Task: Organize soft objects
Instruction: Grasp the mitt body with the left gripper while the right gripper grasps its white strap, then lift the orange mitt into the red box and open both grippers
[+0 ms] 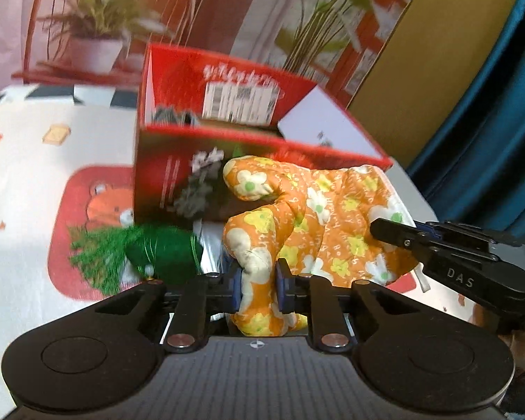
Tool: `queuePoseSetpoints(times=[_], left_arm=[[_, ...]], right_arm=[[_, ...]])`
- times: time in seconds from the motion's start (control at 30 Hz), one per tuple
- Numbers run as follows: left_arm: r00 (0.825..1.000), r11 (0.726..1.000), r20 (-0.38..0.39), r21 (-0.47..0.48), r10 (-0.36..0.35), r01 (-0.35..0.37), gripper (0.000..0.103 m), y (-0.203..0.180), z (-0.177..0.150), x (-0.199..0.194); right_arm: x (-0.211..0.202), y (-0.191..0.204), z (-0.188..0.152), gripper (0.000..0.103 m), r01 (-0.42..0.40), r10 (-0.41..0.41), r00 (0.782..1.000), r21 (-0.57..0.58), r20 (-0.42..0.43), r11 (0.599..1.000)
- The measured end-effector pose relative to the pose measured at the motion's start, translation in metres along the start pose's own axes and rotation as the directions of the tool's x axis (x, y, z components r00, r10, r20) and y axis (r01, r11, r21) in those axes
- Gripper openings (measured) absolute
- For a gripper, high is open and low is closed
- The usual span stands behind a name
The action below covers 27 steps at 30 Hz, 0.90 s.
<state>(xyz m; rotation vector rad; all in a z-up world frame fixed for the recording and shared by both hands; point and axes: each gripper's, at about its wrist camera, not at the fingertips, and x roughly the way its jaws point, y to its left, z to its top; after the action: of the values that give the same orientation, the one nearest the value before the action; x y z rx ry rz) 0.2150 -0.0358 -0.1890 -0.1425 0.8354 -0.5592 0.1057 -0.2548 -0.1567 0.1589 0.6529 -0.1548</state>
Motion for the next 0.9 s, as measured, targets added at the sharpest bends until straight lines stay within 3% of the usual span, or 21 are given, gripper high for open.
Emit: queuePoseSetpoints(times=[0.23, 0.43, 0.63, 0.9], left_arm=[[0.996, 0.998, 0.090, 0.059, 0.006, -0.011, 0.020, -0.011, 0.016, -0.023], [0.993, 0.997, 0.120, 0.071, -0.006, -0.003, 0.020, -0.014, 0.022, -0.033], [0.980, 0.997, 0.199, 0.081, -0.026, 0.009, 0.018, -0.016, 0.034, -0.052], [0.959, 0.989, 0.281, 0.133, 0.021, -0.060, 0.018, -0.017, 0.085, -0.043]], right_arm=[[-0.009, 0.003, 0.024, 0.009, -0.028, 0.030, 0.998, -0.031, 0.060, 0.999], [-0.011, 0.006, 0.042, 0.009, -0.039, 0.044, 0.995, -0.053, 0.094, 0.998], [-0.020, 0.010, 0.058, 0.008, -0.050, 0.061, 0.987, -0.077, 0.146, 0.996], [-0.008, 0.001, 0.103, 0.008, -0.056, 0.076, 0.978, -0.106, 0.195, 0.993]])
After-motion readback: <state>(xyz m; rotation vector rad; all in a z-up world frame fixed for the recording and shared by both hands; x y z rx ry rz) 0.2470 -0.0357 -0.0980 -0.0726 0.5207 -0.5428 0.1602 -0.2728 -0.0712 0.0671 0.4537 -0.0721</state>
